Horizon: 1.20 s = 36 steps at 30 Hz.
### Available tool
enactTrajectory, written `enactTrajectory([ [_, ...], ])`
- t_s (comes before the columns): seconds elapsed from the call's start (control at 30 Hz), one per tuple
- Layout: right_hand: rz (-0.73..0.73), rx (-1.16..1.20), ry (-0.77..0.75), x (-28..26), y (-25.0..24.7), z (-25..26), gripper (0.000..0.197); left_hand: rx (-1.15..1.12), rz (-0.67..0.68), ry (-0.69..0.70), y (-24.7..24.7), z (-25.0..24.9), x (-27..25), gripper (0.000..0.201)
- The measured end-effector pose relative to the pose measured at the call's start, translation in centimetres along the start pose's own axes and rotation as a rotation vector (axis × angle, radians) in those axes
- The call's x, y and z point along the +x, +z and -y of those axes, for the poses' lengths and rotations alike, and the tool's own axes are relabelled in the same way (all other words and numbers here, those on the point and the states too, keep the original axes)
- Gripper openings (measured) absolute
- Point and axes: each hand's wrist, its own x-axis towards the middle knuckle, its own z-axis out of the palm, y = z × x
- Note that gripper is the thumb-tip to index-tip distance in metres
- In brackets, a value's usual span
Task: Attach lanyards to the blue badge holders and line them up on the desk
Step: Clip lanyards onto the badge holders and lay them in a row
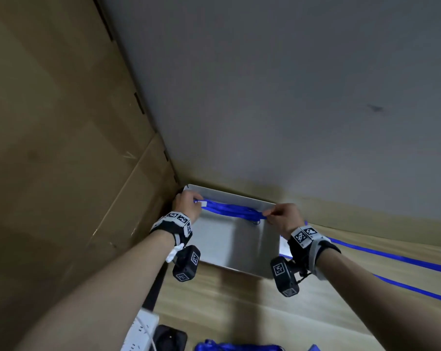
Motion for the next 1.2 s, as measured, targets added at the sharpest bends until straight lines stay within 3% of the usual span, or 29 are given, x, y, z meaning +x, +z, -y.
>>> enactTrajectory([
  [0.23, 0.048, -0.034, 0.060, 2.2, 2.3, 0.6, 0.016, 0.062, 0.029, -0.028, 0.9, 0.5, 2.5, 0.027],
  [0.5, 0.022, 0.151, 0.018, -0.1, 3.1, -0.9, 0.038, 0.098, 0.122, 0.031, 1.1, 0.2, 0.7, 0.036],
  [0.7, 0.037, 0.274, -0.011, -5.0, 2.1, -3.5, 0.034, -0.121, 0.090, 0.146, 1.8, -1.8, -4.4, 0.022],
  [0.83, 0.079, 0.223, -0.042, -9.7, 2.2, -5.9, 0.032, -0.229, 0.214, 0.233, 3.6, -2.5, -9.6, 0.015],
  [1.07, 0.257, 0.126, -0.063, -15.6, 4.6, -9.7, 0.033, -0.124, 0.364, 0.235, 5.7, 0.0, -16.9, 0.015],
  [1.2, 0.389, -0.065, -0.106, -18.1, 6.7, -12.1, 0.030, -0.049, 0.450, 0.232, 6.5, 2.6, -20.8, 0.010],
])
